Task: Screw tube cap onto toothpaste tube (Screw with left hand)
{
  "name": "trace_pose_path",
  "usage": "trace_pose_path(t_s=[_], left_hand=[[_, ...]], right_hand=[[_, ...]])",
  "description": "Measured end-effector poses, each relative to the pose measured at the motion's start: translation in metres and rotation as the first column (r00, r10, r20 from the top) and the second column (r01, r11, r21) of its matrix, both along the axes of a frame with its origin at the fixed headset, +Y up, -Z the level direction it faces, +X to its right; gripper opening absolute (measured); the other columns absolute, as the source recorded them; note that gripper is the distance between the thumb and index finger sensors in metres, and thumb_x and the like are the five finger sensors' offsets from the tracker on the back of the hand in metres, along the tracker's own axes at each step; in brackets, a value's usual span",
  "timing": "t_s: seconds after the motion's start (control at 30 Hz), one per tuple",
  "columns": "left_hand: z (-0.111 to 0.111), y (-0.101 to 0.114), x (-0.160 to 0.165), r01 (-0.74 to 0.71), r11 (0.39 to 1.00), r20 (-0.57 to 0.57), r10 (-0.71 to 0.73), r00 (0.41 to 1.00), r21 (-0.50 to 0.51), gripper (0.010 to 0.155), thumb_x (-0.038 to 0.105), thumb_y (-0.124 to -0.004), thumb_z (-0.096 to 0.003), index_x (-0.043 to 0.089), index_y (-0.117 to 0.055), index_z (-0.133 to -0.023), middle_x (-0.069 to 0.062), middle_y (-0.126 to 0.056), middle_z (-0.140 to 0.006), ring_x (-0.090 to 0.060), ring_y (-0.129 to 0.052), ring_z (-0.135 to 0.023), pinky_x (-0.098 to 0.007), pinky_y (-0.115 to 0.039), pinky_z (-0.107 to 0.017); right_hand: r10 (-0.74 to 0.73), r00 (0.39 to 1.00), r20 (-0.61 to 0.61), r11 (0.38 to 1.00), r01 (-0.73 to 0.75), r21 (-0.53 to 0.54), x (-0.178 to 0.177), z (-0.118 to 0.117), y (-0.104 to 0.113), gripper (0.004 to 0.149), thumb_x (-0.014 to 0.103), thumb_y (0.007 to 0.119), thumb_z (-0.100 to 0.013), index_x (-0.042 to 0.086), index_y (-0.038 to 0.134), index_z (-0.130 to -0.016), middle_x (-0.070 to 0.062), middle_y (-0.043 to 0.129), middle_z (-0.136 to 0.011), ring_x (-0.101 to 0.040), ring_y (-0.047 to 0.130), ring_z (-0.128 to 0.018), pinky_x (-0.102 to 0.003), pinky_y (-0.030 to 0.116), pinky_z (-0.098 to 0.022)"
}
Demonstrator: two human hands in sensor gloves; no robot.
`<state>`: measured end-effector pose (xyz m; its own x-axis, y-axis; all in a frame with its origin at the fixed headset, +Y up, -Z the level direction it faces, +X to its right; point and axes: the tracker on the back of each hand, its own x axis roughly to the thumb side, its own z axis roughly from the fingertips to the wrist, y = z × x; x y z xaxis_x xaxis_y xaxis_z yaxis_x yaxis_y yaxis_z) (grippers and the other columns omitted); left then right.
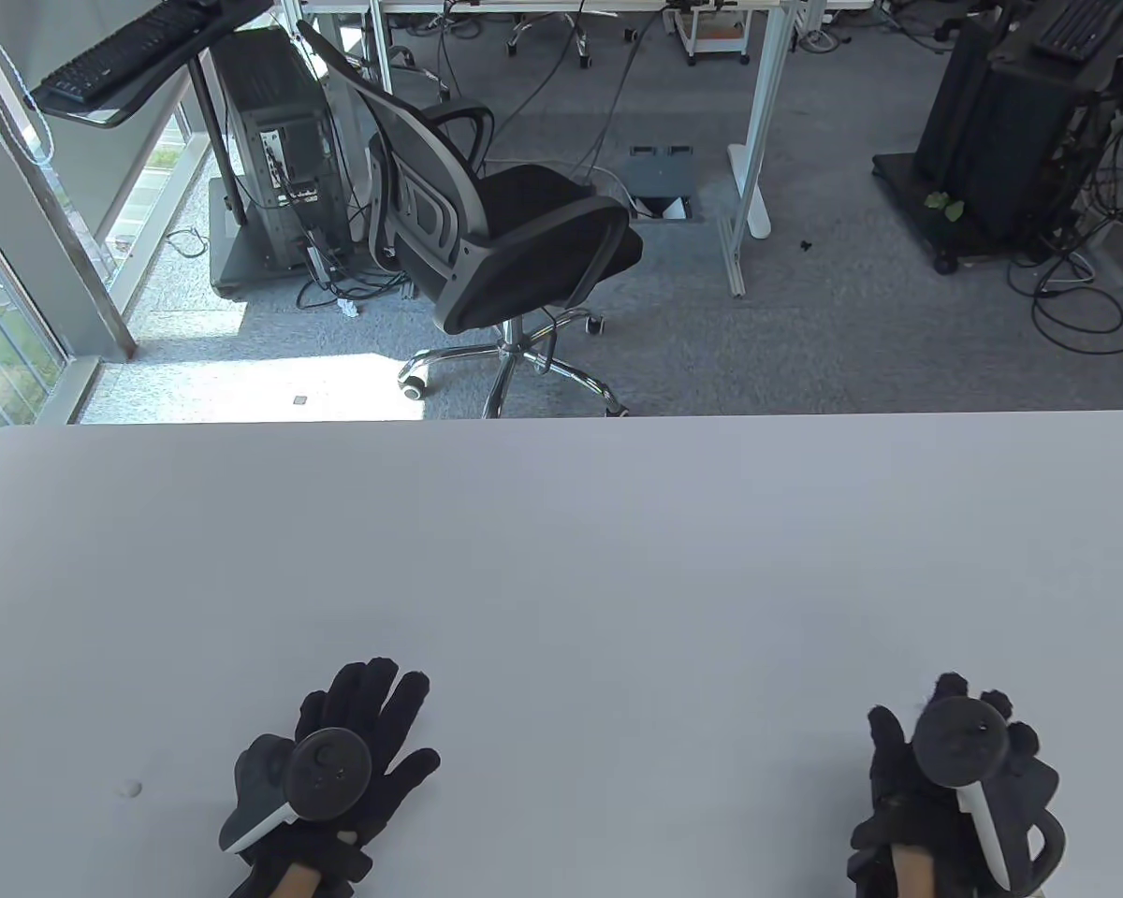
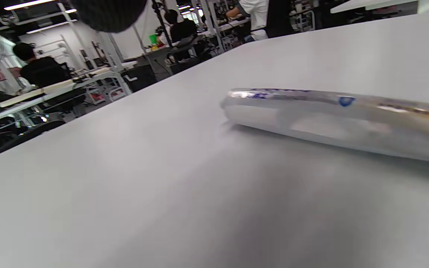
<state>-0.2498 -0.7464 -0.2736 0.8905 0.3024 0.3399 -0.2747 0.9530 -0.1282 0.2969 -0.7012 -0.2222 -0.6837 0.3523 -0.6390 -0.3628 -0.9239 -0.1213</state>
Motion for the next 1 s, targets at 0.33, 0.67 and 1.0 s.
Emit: trace_pose_path(t_s=[0.33, 0.67, 1.0], left_hand=[[-0.001, -0.007, 0.001, 0.012, 0.999, 0.004, -0.012, 1.0, -0.035, 0.076, 0.062, -0.065, -0.0582, 0.036, -0.03, -0.12, -0.011, -0.027, -0.124, -0.038, -0.026, -0.113, -0.064, -0.026, -0.075], [-0.001, -0.008, 0.002, 0.016, 0.998, 0.006, -0.015, 1.0, -0.056, 0.075, 0.062, -0.065, -0.0583, 0.036, -0.031, -0.12, -0.011, -0.028, -0.124, -0.038, -0.027, -0.113, -0.064, -0.027, -0.075], [-0.001, -0.007, 0.001, 0.003, 0.998, 0.008, -0.003, 1.0, -0.059, 0.074, 0.062, -0.065, -0.0584, 0.035, -0.032, -0.12, -0.011, -0.029, -0.124, -0.038, -0.027, -0.113, -0.064, -0.027, -0.075]], right_hand=[[-0.185, 0.964, 0.192, 0.962, 0.217, -0.164, 0.049, 0.01, -0.07, 0.078, 0.039, 0.077, -0.056, 0.01, 0.03, -0.112, -0.03, 0.021, -0.114, -0.062, 0.02, -0.101, -0.077, 0.028, -0.064], [-0.1, 0.973, 0.207, 0.976, 0.136, -0.167, 0.053, 0.011, -0.075, 0.049, 0.026, 0.072, -0.059, 0.016, 0.051, -0.103, -0.026, 0.031, -0.115, -0.06, 0.032, -0.103, -0.078, 0.034, -0.065], [-0.463, 0.885, -0.044, 0.819, 0.447, 0.359, 0.051, 0.021, -0.043, 0.046, 0.024, 0.068, -0.061, 0.018, 0.049, -0.102, -0.025, 0.054, -0.105, -0.055, 0.061, -0.096, -0.074, 0.049, -0.063]])
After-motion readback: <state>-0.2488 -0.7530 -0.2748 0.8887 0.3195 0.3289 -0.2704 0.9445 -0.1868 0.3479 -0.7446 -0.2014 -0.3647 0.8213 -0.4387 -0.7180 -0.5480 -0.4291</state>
